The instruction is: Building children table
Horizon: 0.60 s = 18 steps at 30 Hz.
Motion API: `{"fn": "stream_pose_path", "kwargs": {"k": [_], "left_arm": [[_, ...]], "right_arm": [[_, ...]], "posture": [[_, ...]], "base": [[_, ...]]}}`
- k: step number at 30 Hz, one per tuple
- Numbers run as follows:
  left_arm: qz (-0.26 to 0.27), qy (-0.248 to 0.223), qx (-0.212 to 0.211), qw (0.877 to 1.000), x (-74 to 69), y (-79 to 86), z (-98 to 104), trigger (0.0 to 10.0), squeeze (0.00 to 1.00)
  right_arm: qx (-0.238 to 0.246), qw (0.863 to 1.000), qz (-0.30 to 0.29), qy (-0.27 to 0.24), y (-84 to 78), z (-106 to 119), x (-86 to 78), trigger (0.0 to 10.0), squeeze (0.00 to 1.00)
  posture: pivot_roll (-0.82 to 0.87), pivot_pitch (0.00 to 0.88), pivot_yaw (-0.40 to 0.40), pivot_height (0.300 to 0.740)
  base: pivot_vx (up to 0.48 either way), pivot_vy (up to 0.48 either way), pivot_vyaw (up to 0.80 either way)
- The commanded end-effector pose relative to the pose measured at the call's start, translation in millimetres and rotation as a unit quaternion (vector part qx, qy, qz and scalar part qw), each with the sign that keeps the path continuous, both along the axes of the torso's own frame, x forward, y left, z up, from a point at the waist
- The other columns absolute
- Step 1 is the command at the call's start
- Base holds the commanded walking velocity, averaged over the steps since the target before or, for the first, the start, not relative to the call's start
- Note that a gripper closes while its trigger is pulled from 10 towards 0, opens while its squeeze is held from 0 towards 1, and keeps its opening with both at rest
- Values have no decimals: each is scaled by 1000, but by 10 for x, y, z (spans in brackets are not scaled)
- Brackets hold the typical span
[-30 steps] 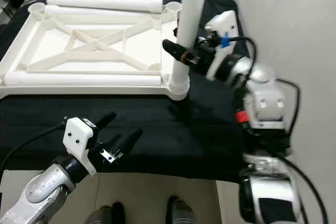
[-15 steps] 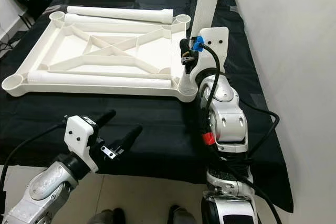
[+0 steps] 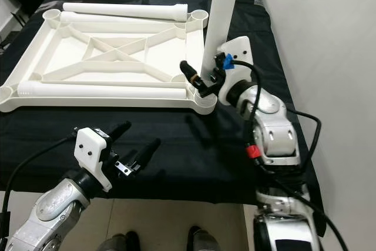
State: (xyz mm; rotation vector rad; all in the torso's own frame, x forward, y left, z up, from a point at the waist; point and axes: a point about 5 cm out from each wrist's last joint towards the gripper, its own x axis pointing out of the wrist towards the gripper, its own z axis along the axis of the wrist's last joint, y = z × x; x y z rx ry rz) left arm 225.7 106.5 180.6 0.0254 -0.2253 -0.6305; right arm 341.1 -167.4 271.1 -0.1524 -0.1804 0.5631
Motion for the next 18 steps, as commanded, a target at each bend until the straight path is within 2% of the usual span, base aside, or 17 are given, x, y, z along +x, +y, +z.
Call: {"fn": "stream_pose_path", "kwargs": {"k": [1,3,5,6,8,9,10,11,15,18], "left_arm": [[-1,4,4,1000,-21,-11,-42,10000,0],[0,4,4,1000,-22,-13,-41,10000,0],[0,3,4,1000,-21,-14,-42,10000,0],[0,3,4,1000,-20,-13,-42,10000,0],[0,3,4,1000,-19,-13,-43,10000,0],[1,3,5,1000,-21,-13,-42,10000,0],[1,3,5,1000,-21,-13,-42,10000,0],[2,3,5,1000,-24,-12,-41,10000,0],[3,3,6,1000,-30,-13,-43,10000,0],[2,3,6,1000,-32,-14,-48,10000,0]], "right_arm": [[0,999,37,-5,1,39,3,10000,1000],[-1,997,72,-2,-77,82,25,10000,1000],[-4,997,76,0,-105,87,39,10000,1000],[-7,997,82,-2,-125,89,48,10000,376],[-10,996,85,-3,-135,90,54,10000,376],[0,994,112,-6,-164,126,49,1333,0],[0,994,112,-6,-164,126,49,1333,0],[6,991,135,-7,-188,147,35,0,0],[8,985,170,-7,-203,162,4,0,0],[4,985,170,-8,-189,158,3,0,0]], "posture": [[22,250,-6,740],[27,249,-8,740],[27,249,-8,740],[27,251,-9,740],[27,251,-9,740],[34,252,-10,740],[34,252,-10,740],[35,251,-9,740],[31,249,-7,740],[26,247,-6,740]], "base": [[0,0,0],[0,0,0],[0,0,0],[0,0,0],[0,0,0],[0,0,0],[0,0,0],[0,0,0],[0,0,0],[0,0,0]]}}
